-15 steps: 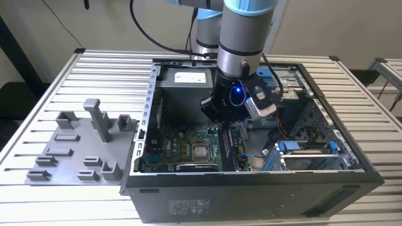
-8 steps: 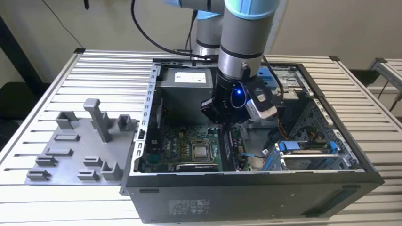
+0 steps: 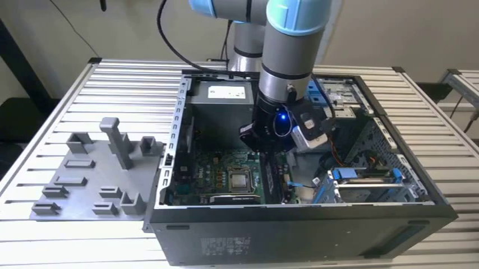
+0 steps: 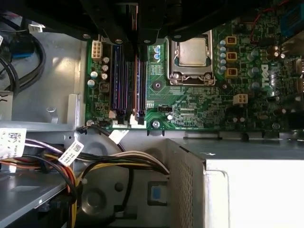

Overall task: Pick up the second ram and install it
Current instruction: 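Insert the second ram into the second slot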

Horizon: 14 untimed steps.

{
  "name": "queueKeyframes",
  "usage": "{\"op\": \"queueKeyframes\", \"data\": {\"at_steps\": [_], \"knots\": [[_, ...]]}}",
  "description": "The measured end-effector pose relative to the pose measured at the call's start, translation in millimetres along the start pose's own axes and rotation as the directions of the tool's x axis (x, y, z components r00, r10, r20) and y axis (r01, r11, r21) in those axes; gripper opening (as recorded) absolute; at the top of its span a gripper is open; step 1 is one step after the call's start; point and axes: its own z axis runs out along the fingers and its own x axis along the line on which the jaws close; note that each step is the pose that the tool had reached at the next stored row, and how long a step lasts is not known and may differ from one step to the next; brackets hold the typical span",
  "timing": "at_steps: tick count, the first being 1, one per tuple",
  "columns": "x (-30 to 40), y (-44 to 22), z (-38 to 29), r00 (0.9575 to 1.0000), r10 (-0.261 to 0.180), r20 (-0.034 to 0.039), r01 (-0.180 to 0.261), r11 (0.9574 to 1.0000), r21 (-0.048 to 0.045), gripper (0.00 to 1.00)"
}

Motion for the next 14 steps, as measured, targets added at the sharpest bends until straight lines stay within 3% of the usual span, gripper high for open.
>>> {"op": "queueKeyframes", "data": {"at_steps": [7, 14], "knots": [[0.2, -1.5, 11.0, 1.0000, 0.002, -0.0001, -0.002, 1.0000, 0.0001, 0.15], [0.2, -8.6, 13.1, 1.0000, 0.004, -0.0006, -0.004, 1.0000, 0.0000, 0.15]]}}
